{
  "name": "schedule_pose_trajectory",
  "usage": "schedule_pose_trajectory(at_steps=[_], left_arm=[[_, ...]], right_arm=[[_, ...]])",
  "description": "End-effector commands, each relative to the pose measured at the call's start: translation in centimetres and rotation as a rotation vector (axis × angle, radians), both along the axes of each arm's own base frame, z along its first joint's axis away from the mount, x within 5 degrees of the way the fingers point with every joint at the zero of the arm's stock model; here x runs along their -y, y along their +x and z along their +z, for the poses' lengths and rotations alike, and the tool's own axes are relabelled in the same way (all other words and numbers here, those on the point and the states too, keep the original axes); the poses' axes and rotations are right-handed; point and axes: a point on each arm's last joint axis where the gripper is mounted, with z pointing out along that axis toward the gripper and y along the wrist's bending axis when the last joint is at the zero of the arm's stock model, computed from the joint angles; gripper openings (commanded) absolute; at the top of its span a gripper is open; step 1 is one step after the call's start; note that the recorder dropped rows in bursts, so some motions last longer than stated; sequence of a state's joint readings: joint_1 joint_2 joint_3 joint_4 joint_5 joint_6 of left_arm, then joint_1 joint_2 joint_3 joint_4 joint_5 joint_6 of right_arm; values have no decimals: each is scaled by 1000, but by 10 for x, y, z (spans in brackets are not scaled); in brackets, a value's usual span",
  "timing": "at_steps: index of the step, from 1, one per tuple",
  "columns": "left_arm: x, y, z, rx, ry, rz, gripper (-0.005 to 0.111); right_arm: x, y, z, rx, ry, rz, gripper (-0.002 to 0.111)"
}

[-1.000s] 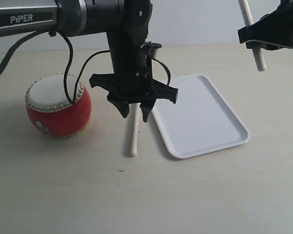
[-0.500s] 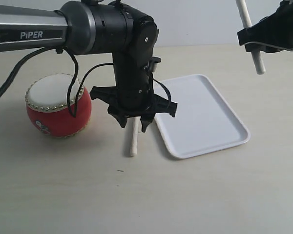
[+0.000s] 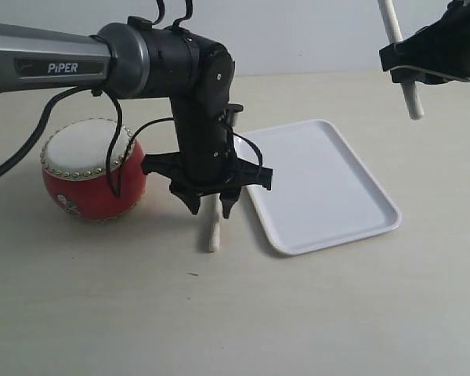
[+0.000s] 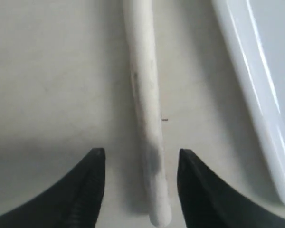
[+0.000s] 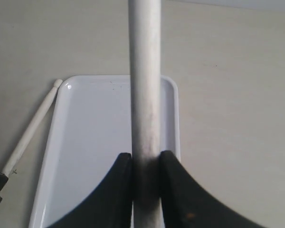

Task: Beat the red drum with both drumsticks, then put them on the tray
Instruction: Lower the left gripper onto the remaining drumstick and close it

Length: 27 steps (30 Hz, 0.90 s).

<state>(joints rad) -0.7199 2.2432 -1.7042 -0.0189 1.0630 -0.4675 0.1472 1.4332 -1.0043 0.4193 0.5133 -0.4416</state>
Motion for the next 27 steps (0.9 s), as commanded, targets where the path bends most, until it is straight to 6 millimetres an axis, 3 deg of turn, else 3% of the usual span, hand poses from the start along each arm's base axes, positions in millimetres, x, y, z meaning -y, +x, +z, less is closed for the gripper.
schedule_pose_trajectory(at_steps=[1, 22, 25, 27], left_arm=[[5, -5, -3, -18, -7, -7, 47], [9, -7, -27, -41, 27, -9, 47], [9, -7, -27, -41, 27, -9, 36], [9, -7, -27, -41, 27, -11, 16]], right_arm=[[1, 0, 0, 4, 12, -11, 0], [0, 0, 0, -8, 22, -10, 0], [0, -1, -1, -10, 22, -9, 0], [0, -1, -1, -10, 22, -9, 0]])
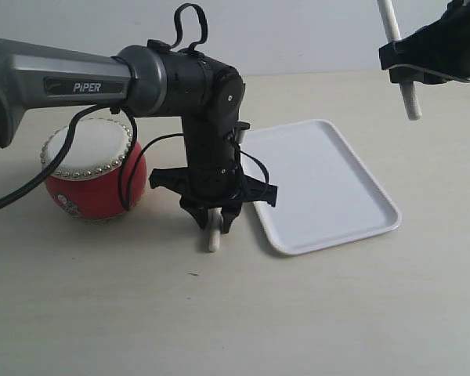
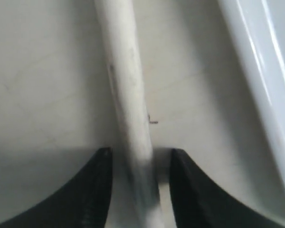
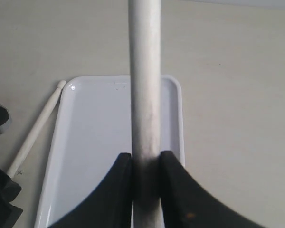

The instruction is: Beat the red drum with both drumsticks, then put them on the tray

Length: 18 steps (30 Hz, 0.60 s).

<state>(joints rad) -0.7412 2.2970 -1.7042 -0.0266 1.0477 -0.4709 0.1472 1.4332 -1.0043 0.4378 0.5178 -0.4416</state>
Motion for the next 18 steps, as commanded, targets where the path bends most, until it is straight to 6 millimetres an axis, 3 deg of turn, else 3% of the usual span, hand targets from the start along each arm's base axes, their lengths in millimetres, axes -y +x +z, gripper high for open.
schedule_pose_trajectory(at_steps=[1, 2, 7, 10, 15, 18], left_arm=[[0, -1, -3, -6, 10, 0, 8], [0, -1, -1, 1, 11, -2, 0], [-3, -1, 11, 15, 18, -10, 0], [-7, -1, 40, 73, 16, -27, 0], [-12, -20, 119, 240, -1, -146, 0], [-9, -39, 136, 286, 10, -254, 0]], right_arm=[[1, 0, -1, -3, 5, -5, 0], [1, 0, -1, -4, 9, -7, 0], [0, -1, -1, -9, 19, -8, 0], [1, -3, -9, -21, 14, -17, 0], [0, -9, -17, -72, -4, 18, 0], [0, -10, -18, -82, 0, 24, 0]])
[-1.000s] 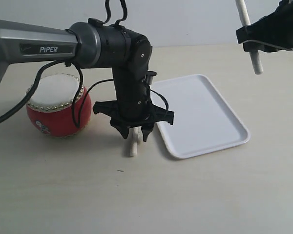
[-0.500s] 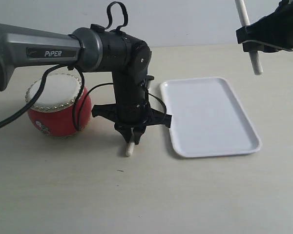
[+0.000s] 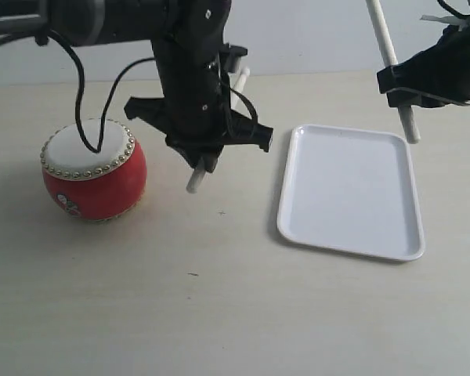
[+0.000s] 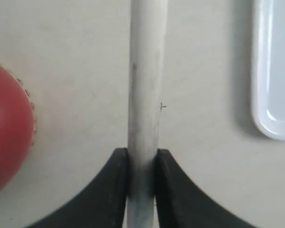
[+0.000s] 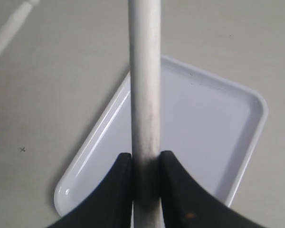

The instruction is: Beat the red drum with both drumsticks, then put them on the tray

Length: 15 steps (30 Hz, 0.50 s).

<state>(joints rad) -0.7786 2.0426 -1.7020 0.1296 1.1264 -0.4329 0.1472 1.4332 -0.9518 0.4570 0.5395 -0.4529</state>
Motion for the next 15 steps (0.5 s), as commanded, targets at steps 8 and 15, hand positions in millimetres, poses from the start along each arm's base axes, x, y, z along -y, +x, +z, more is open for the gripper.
schedule_pose_trajectory(at_steps=[8, 15], left_arm=[[-31, -60, 22, 114, 49, -188, 0], [-83, -79, 20, 118, 98, -121, 0]], right_arm=[[-30, -13, 0, -46, -11, 184, 0], [-85, -25, 13, -12, -45, 413, 0]])
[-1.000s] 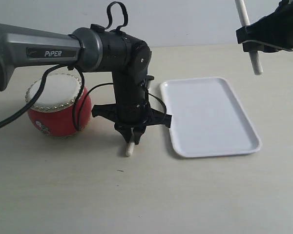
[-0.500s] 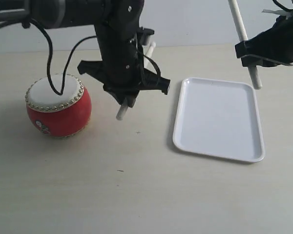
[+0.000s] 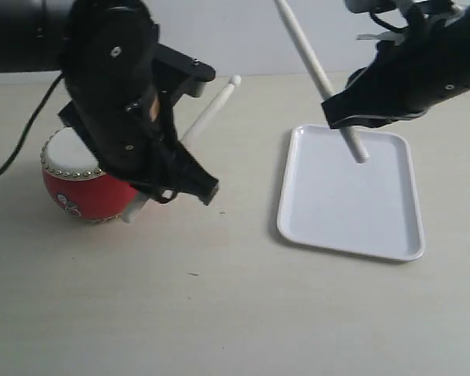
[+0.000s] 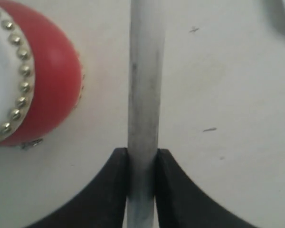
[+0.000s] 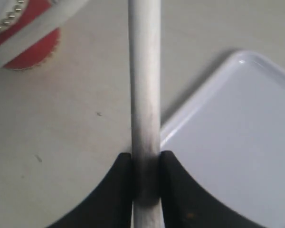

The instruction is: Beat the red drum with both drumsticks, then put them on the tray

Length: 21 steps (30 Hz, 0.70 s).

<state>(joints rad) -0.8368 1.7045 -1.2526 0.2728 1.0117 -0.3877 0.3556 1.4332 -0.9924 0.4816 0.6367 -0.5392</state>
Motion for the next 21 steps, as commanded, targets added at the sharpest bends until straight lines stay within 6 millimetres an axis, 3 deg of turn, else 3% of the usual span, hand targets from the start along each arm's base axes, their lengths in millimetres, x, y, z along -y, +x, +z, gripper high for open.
schedule_pose_trajectory(at_steps=[1, 12, 17, 21], left_arm=[[-34, -11, 6, 27, -7, 63, 0], [-103, -46, -8, 21, 22, 166, 0], [-125, -57, 4, 12, 58, 249, 0], [-136, -68, 13, -10, 105, 274, 0]], right_arm=[[-30, -4, 4, -9, -45, 143, 0], [-97, 12, -55, -262, -231, 279, 0], [-127, 20, -57, -282, -352, 326, 0], [-142, 23, -47, -271, -397, 346, 0]])
